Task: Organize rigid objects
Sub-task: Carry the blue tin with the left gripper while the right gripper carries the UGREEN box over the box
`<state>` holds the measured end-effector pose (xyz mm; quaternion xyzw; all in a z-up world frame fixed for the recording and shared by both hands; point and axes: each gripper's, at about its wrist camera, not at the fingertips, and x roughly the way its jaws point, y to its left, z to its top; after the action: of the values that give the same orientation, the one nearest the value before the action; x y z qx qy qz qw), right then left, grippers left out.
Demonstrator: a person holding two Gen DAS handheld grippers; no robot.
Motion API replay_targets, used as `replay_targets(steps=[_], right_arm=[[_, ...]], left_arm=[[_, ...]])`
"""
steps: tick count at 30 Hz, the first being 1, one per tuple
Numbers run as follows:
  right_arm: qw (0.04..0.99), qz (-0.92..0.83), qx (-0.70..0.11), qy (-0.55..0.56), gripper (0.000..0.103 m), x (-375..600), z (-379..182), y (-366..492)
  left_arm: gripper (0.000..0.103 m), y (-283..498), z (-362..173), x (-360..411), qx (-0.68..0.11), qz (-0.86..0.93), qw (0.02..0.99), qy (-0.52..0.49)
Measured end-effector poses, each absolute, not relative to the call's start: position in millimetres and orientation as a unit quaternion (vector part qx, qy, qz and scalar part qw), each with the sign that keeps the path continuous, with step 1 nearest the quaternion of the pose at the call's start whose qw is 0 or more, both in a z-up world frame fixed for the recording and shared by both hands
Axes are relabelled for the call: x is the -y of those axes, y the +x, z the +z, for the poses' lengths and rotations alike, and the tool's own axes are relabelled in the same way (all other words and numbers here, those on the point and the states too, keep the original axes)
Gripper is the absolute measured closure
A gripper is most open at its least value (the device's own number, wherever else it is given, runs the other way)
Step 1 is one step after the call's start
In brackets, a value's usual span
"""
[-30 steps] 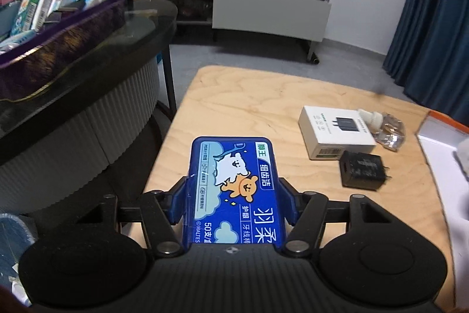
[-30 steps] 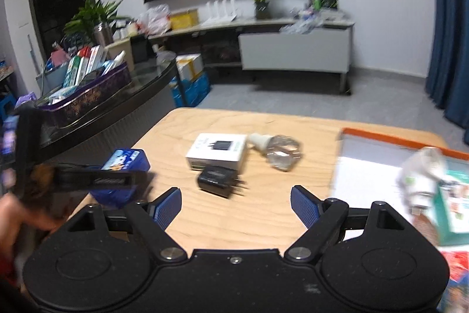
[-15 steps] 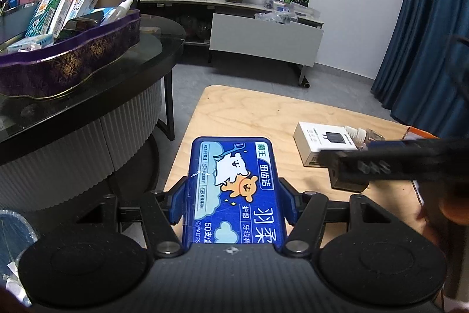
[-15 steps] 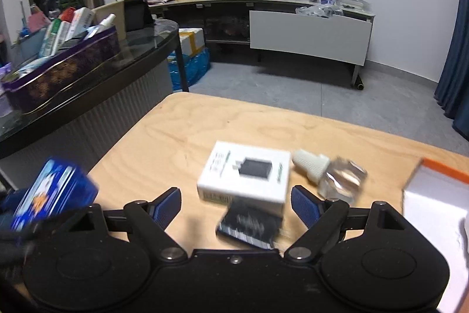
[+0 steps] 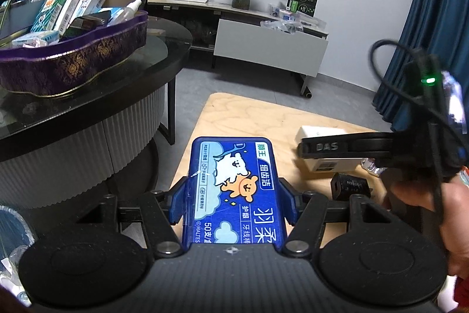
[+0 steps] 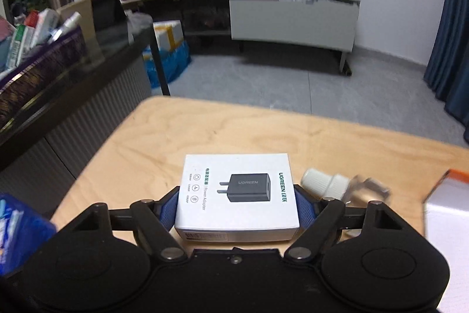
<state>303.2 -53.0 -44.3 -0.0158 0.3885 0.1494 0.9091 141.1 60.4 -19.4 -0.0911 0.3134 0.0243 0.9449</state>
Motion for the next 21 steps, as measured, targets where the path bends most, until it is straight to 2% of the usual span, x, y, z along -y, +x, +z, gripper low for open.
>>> replay_targets(steps=[11,21], right_arm=[[0.938,0.153,-0.31,-0.017,0.011,124.3,40.8,206.0],[0.962,0.074,-0.263,-0.01,0.011,220.6,69.9,108.9]], left_arm=[[0.04,121.4,4.8,-32.2,-0.292,0.007,0.954,-0.071],[0.04,83.7,40.2,43.6,-0.28,-0.057,0.956,-0.06]])
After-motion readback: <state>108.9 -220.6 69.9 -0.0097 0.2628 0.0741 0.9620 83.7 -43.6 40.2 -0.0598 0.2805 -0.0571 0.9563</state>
